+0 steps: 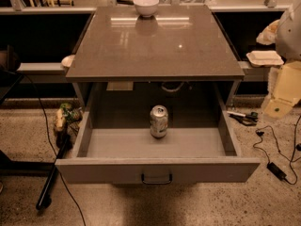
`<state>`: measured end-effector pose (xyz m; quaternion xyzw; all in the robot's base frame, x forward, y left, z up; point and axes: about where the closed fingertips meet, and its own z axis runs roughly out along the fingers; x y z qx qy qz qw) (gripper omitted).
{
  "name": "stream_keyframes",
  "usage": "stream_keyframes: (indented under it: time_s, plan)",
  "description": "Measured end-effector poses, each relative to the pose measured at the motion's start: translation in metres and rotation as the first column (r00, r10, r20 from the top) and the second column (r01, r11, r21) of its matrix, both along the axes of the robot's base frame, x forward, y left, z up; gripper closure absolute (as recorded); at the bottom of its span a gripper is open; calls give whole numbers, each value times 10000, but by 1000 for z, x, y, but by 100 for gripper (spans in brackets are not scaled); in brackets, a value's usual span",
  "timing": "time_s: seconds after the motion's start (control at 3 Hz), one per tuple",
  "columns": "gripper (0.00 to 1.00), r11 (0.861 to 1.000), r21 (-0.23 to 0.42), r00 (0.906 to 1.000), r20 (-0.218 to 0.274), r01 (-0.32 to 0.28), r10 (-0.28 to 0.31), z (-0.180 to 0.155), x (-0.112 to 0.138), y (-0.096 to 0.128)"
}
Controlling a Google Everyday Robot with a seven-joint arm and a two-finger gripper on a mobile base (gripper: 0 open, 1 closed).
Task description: Pick 7up can from top drawer and place on counter
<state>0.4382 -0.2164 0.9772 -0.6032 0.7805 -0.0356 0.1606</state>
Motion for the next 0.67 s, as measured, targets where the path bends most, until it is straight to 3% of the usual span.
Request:
stream_keyframes:
  time_s: [0.67]
  plan:
    - [0,9992,379,9998,175,113,-120,-4,5,0]
